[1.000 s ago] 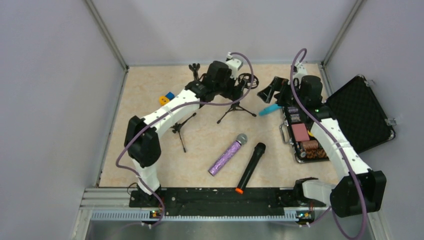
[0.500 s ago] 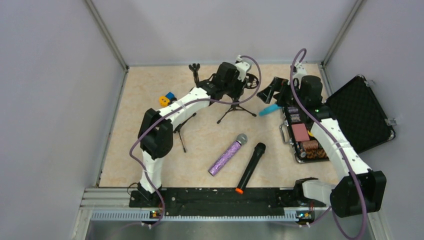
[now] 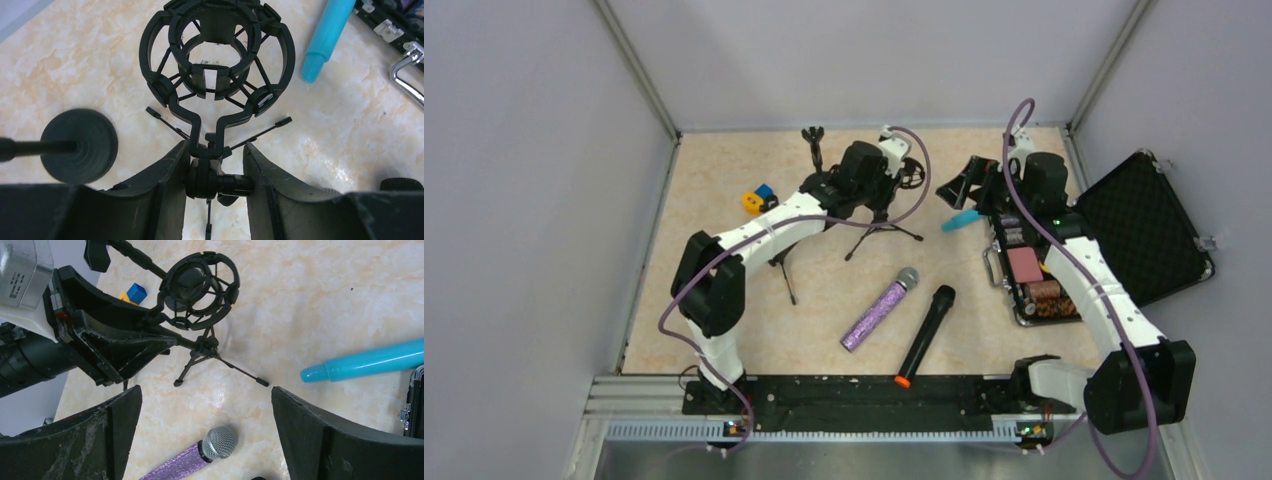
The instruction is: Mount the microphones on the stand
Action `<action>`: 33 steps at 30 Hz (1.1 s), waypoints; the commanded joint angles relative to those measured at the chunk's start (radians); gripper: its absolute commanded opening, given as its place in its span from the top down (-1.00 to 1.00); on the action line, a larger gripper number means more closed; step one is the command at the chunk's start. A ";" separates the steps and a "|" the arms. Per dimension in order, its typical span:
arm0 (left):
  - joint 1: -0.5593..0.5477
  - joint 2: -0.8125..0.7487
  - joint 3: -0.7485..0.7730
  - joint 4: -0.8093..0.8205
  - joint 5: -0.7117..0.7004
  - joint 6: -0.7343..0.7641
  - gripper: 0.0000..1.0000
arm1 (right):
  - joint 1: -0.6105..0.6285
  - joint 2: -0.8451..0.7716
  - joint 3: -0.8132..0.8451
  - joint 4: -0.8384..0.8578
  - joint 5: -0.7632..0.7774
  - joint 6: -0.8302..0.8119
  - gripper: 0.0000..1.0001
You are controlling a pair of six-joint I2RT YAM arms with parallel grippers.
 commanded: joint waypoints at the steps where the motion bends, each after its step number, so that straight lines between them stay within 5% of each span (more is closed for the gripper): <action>1: -0.003 -0.125 -0.074 0.005 -0.090 -0.006 1.00 | -0.008 0.004 -0.005 0.056 -0.022 0.011 -0.98; 7: -0.004 -0.196 -0.170 0.008 -0.112 -0.014 1.00 | -0.007 0.011 -0.012 0.069 -0.032 0.016 -0.98; 12: -0.004 -0.222 -0.219 0.032 -0.120 -0.015 -0.07 | -0.006 0.013 -0.018 0.080 -0.035 0.020 -0.98; 16: -0.004 -0.241 -0.215 0.036 -0.117 -0.015 -0.52 | -0.007 0.013 -0.019 0.080 -0.040 0.021 -0.98; 33: -0.006 -0.591 -0.413 0.094 -0.005 -0.120 -0.81 | -0.008 0.022 -0.031 0.102 -0.070 0.026 -0.98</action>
